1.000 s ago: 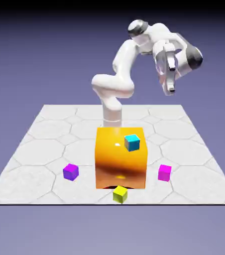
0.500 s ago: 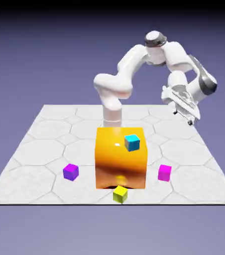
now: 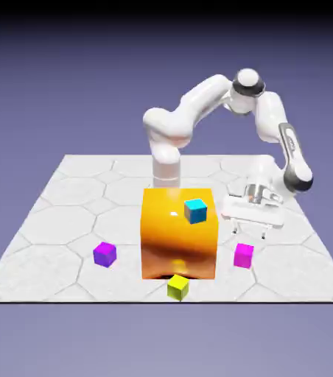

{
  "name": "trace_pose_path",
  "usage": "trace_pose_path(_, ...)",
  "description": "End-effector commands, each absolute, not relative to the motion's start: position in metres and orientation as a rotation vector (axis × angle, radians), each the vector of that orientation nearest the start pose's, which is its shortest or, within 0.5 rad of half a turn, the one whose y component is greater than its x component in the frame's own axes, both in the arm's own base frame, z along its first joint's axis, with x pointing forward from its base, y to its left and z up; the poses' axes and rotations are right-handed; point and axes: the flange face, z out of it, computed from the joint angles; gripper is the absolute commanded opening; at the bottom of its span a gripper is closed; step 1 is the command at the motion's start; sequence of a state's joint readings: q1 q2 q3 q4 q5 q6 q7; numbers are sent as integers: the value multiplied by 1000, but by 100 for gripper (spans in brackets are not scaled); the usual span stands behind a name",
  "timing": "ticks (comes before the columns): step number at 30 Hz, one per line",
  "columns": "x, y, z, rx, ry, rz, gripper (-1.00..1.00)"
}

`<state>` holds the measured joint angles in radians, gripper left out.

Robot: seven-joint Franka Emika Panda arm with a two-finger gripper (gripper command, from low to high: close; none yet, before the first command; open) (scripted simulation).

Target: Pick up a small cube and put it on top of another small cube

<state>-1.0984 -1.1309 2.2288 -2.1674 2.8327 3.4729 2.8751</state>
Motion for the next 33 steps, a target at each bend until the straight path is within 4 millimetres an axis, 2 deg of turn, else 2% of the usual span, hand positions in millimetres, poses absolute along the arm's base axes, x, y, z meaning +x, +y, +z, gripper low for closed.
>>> trace_pose_path(1,280,287,116,1201,1873,239,0)
trace_pose_path(3,298,278,91,1202,1875,237,0)
trace_pose_path(4,299,278,90,1202,1875,237,0)
trace_pose_path(5,299,278,90,1202,1875,237,-100)
trace_pose_path(6,299,278,90,1202,1875,237,-100)
trace_pose_path(10,262,292,139,1203,1875,237,-100)
trace_pose_path(16,314,350,234,861,2063,524,-100)
trace_pose_path(22,355,383,337,475,2146,745,-100)
trace_pose_path(27,383,388,419,153,2153,869,-100)
trace_pose_path(33,414,368,500,-211,2120,951,-100)
